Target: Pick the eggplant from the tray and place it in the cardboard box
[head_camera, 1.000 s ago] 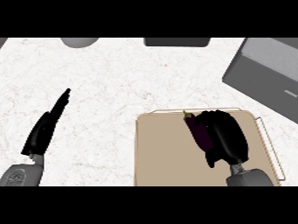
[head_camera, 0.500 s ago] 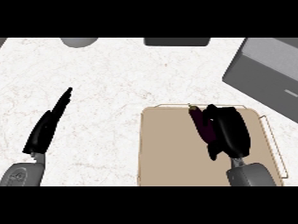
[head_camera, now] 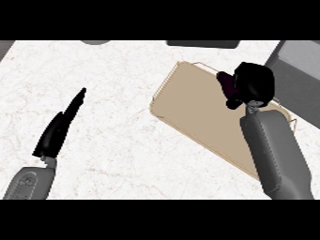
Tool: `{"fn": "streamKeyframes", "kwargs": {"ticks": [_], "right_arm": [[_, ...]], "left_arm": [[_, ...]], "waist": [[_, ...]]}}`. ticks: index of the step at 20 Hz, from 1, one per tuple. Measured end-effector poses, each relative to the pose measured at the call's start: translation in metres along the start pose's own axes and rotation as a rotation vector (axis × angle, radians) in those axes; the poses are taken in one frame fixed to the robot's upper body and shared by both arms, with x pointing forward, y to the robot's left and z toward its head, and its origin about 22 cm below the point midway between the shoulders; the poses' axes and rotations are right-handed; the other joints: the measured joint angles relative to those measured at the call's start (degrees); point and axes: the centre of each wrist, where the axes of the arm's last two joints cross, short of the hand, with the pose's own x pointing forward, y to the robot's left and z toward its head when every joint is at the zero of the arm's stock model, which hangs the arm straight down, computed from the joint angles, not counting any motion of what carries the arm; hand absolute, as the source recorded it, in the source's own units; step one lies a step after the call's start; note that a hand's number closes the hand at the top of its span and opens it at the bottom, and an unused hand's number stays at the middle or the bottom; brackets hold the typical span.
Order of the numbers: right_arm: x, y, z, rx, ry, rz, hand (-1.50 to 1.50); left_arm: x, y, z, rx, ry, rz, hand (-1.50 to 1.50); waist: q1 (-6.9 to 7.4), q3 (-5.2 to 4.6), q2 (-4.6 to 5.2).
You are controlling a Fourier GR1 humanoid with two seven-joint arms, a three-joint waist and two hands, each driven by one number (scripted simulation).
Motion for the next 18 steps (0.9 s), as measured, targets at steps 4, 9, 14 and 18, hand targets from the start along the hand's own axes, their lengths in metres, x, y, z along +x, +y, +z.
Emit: {"fn": "streamKeyframes", "kwargs": {"ticks": [4, 9, 14, 18], "right_arm": [[0.029, -0.045, -0.032, -0.048, 0.095, 0.031, 1.5], [0.05, -0.087, -0.048, -0.166, 0.207, 0.084, 1.5], [0.046, -0.128, -0.06, -0.246, 0.327, 0.088, 1.5], [0.038, -0.158, -0.063, -0.303, 0.411, 0.064, 1.5]], "left_arm": [[-0.002, 0.001, -0.002, 0.007, 0.011, 0.003, 0.0], [-0.01, -0.001, 0.0, 0.021, 0.031, 0.007, 0.0], [-0.015, 0.002, 0.007, 0.03, 0.038, 0.005, 0.0], [-0.018, 0.004, 0.01, 0.038, 0.046, 0.012, 0.0]], "waist": [[-0.44, 0.14, -0.13], [-1.58, 0.19, -0.5], [-2.29, 0.22, -0.79], [-2.83, 0.23, -0.95]]}}
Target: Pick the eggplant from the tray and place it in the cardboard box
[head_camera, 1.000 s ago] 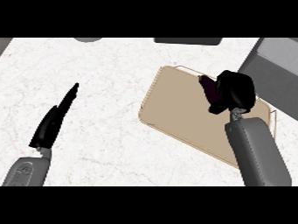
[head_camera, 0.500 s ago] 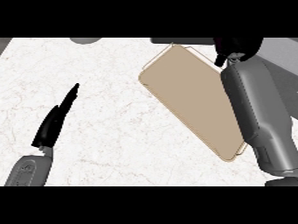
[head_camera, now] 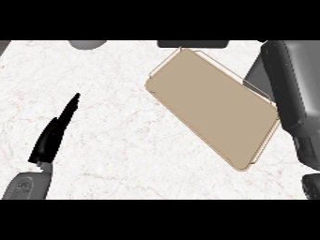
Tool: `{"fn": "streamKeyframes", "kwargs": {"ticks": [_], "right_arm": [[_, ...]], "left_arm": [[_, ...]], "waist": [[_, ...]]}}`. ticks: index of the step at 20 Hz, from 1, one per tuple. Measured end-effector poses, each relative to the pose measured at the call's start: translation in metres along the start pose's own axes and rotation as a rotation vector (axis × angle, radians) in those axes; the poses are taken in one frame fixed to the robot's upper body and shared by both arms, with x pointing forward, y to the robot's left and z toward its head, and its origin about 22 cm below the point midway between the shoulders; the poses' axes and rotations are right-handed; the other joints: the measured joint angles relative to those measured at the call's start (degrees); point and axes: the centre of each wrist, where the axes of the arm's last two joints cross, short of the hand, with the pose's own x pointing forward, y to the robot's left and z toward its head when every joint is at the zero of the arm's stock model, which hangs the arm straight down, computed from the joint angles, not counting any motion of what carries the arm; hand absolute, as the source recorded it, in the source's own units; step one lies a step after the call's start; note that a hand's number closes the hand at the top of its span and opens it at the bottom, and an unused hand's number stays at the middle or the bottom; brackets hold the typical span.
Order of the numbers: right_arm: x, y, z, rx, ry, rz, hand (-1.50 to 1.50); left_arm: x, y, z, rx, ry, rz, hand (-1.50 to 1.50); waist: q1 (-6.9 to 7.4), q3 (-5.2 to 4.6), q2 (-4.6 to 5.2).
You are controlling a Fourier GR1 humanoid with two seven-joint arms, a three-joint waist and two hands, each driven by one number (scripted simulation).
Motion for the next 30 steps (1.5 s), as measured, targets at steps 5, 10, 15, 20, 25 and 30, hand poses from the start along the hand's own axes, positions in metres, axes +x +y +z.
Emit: {"fn": "streamKeyframes", "kwargs": {"ticks": [5, 10, 15, 20, 25, 30], "right_arm": [[-0.031, -0.008, -0.028, -0.031, 0.09, -0.014, 1.5], [-0.073, -0.006, -0.054, -0.006, 0.152, 0.006, 1.5], [-0.11, 0.013, -0.075, 0.043, 0.202, 0.042, 1.5], [-0.148, 0.041, -0.089, 0.225, 0.277, -0.021, -1.5], [-0.183, 0.074, -0.095, 0.363, 0.249, -0.13, -1.5], [-0.187, 0.084, -0.092, 0.251, 0.176, -0.345, -1.5]], "left_arm": [[0.0, -0.001, 0.002, -0.003, 0.001, -0.001, 0.0], [0.001, 0.003, -0.002, 0.007, 0.0, -0.002, 0.0], [0.008, 0.007, -0.001, 0.003, -0.012, -0.002, 0.0], [0.004, 0.006, 0.001, 0.005, -0.008, -0.006, 0.0], [0.002, 0.003, 0.003, 0.004, -0.018, -0.004, 0.0], [0.004, -0.001, 0.0, -0.007, -0.02, -0.003, 0.0]], "waist": [[-0.24, 0.02, 0.0], [-0.48, 0.01, -0.02], [-0.14, 0.05, 0.08], [-0.22, 0.06, 0.18], [0.32, 0.11, 0.41], [0.62, 0.18, 0.53]]}}
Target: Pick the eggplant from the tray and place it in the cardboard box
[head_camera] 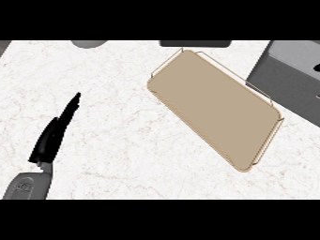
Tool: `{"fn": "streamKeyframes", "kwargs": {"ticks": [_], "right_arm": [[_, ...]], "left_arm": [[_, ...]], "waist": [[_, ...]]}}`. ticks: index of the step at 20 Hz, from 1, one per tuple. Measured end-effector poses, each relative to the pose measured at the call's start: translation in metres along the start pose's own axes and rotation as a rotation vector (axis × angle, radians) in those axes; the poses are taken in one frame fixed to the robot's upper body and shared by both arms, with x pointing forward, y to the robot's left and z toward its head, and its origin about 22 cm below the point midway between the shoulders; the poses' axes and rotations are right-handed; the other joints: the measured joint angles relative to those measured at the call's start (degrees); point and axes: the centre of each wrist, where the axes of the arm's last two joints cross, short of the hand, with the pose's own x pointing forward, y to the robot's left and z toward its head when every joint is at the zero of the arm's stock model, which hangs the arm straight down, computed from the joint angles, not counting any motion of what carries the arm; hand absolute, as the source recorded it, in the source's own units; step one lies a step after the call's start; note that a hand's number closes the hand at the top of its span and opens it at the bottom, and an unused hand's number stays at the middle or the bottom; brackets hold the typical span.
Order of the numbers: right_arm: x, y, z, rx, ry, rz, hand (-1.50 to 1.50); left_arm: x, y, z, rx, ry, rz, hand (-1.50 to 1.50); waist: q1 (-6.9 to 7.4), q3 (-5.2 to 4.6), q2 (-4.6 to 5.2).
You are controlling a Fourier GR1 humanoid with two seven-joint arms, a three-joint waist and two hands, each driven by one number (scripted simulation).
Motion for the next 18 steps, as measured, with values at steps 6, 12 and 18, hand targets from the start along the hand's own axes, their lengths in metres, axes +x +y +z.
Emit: {"fn": "streamKeyframes", "kwargs": {"ticks": [6, 12, 18], "right_arm": [[-0.006, 0.003, -0.001, -0.103, -0.075, -0.318, -1.5], [-0.036, -0.004, -0.013, -0.191, -0.027, -0.566, -1.5], [-0.091, -0.014, -0.023, -0.329, -0.038, -0.715, -1.5]], "left_arm": [[0.005, 0.0, -0.005, 0.002, -0.003, -0.003, 0.0], [0.009, 0.003, -0.008, 0.003, 0.001, 0.004, 0.0], [0.001, -0.002, -0.003, 0.004, 0.011, 0.0, 0.0]], "waist": [[0.06, 0.0, 0.02], [-0.14, -0.02, -0.06], [-0.51, -0.02, -0.14]]}}
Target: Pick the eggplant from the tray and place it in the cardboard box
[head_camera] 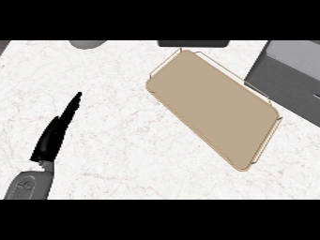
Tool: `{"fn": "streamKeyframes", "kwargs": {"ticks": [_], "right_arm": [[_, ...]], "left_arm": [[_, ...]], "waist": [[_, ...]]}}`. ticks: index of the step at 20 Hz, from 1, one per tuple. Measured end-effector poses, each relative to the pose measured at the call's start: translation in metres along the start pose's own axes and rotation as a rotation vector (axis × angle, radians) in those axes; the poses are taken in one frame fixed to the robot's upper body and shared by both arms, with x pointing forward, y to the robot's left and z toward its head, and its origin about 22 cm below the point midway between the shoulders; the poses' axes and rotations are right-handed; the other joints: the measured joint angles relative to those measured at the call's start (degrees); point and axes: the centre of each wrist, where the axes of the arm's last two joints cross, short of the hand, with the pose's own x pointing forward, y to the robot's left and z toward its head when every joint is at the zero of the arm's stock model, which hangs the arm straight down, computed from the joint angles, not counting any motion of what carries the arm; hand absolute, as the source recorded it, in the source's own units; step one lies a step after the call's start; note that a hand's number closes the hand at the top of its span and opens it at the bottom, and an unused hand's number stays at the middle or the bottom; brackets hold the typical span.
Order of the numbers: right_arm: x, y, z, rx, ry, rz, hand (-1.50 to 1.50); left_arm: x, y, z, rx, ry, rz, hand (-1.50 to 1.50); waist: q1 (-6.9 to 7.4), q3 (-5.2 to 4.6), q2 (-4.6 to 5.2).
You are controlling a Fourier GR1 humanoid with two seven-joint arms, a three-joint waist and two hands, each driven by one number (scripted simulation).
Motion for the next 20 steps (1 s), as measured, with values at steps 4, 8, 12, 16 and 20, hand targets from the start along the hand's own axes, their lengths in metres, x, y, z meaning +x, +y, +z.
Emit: {"fn": "streamKeyframes", "kwargs": {"ticks": [4, 8, 12, 16, 20], "right_arm": [[-0.029, -0.026, -0.005, -0.069, -0.021, -0.047, -1.5], [-0.056, -0.053, -0.006, -0.133, -0.044, -0.085, -1.5], [-0.081, -0.076, -0.005, -0.171, -0.059, -0.099, -1.5], [-0.108, -0.1, -0.001, -0.192, -0.062, -0.095, -1.5], [-0.121, -0.121, -0.003, -0.189, -0.066, -0.076, -1.5]], "left_arm": [[0.003, 0.002, 0.003, -0.002, -0.002, 0.0, 0.0], [-0.003, 0.007, 0.007, 0.008, 0.002, 0.004, 0.0], [-0.002, 0.004, 0.0, 0.016, 0.003, 0.001, 0.0], [0.001, -0.003, 0.001, 0.011, 0.001, 0.005, 0.0], [0.002, 0.004, 0.0, 0.005, -0.002, 0.004, 0.0]], "waist": [[-0.05, -0.02, -0.09], [-0.31, -0.04, -0.21], [-0.46, -0.06, -0.22], [-0.37, -0.05, -0.21], [-0.2, -0.08, -0.2]]}}
